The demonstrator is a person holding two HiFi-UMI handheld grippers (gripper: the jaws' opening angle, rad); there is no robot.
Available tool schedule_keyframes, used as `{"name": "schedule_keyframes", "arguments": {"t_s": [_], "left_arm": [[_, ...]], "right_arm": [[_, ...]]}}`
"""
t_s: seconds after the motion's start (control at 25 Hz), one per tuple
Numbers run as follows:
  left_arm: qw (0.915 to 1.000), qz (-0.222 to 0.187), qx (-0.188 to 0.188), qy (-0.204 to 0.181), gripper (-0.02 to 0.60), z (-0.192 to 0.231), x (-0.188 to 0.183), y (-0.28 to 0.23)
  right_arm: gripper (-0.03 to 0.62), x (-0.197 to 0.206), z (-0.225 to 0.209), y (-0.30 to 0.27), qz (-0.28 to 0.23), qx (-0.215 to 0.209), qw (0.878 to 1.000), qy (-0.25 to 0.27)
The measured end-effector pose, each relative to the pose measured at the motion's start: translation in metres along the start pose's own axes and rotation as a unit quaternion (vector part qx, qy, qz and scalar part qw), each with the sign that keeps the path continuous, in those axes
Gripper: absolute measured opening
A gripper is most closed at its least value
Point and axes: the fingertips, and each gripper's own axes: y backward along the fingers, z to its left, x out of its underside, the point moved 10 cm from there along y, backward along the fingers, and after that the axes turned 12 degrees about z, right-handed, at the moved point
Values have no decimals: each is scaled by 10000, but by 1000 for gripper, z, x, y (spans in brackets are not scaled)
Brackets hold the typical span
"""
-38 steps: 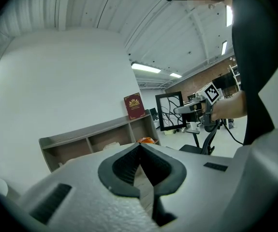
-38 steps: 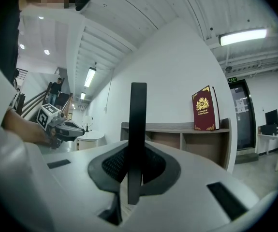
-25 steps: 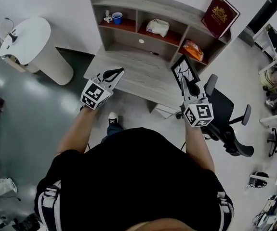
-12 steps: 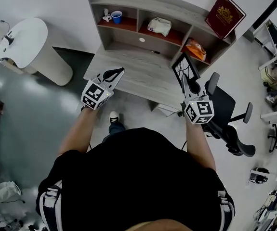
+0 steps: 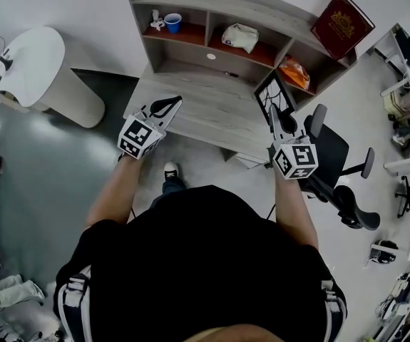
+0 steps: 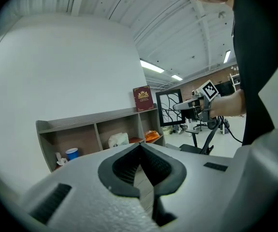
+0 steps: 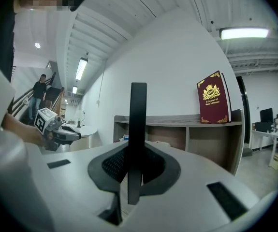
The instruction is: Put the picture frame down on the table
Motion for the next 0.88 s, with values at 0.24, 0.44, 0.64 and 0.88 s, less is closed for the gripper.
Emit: {"name": "schedule_keyframes", "arguments": {"t_s": [0.24,0.44,0.64,0.88], "left_arm": [[10000,44,49,-25,17,36,8,0],[10000,1,78,15,17,70,14,-2],[9998,23,180,51,17,97,25,-11],[9995,35,299,73,17,123,35,-24]], "right_arm": [[31,-7,11,-29,-7,73,9999,-85],[32,-12,18,-55,11,117,9998,-130],[31,-17,22,-79,44,189,9997,-149],[31,-17,23,-107,165,228,9994,-217]]}}
